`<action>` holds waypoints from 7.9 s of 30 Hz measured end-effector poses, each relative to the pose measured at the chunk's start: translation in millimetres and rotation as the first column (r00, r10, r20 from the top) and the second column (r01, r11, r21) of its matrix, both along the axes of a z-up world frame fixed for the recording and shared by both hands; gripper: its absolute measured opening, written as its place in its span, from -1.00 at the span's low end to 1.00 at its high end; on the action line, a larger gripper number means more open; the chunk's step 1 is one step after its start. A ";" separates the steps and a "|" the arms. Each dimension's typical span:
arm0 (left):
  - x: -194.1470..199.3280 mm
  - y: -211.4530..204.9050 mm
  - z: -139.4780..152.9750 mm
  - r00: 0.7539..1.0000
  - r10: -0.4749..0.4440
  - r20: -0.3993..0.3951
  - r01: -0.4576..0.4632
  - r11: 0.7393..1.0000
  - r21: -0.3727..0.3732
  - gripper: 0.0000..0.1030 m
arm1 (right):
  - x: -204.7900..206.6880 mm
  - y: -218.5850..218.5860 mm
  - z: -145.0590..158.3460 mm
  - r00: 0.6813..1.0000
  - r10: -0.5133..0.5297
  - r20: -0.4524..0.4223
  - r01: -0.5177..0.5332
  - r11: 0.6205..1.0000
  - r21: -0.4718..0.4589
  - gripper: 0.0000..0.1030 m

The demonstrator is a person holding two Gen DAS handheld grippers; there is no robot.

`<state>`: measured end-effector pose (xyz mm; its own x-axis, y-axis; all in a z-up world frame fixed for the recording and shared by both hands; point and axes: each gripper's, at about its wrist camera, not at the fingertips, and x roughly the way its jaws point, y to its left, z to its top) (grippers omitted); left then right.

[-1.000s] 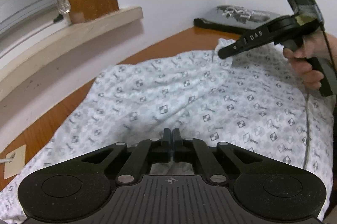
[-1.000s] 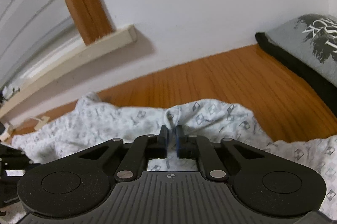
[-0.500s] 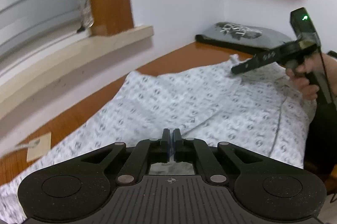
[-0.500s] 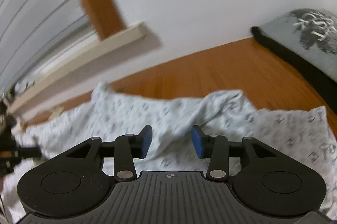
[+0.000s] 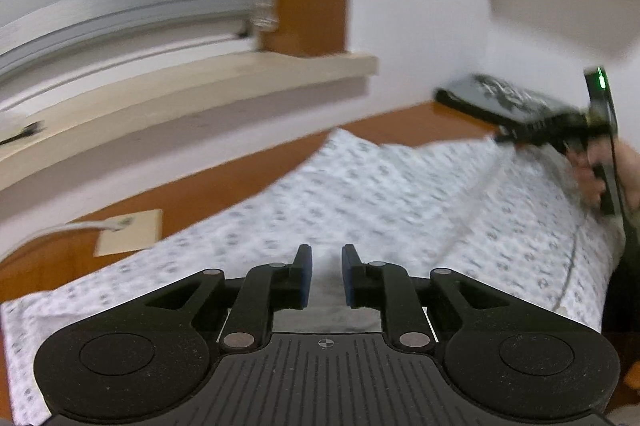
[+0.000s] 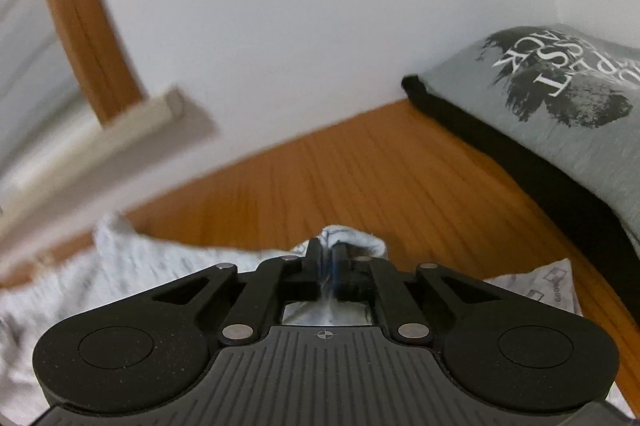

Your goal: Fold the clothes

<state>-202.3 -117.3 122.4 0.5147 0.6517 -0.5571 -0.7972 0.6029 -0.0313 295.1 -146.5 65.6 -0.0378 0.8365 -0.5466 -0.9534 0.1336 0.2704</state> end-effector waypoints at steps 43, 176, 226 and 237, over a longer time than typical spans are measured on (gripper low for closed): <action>-211.2 -58.2 -1.2 0.913 0.399 0.086 -0.383 0.910 -0.162 -0.46 | -6.8 6.7 -4.3 0.994 0.079 0.081 -0.078 0.997 -0.007 -0.24; -110.9 136.7 -46.9 0.954 0.275 -0.118 -0.279 0.960 -0.021 0.74 | -6.5 134.1 1.2 0.921 0.288 0.261 -0.279 0.958 -0.071 0.25; -177.7 -85.7 -29.4 0.940 0.341 0.003 -0.339 0.937 -0.080 0.18 | -360.9 -70.0 47.8 0.457 0.888 0.051 -0.876 0.460 -0.144 -0.46; -191.9 -94.2 -23.6 0.929 0.369 0.027 -0.367 0.928 -0.061 0.18 | -364.1 -28.3 68.7 0.588 0.800 -0.124 -0.801 0.596 0.047 -0.94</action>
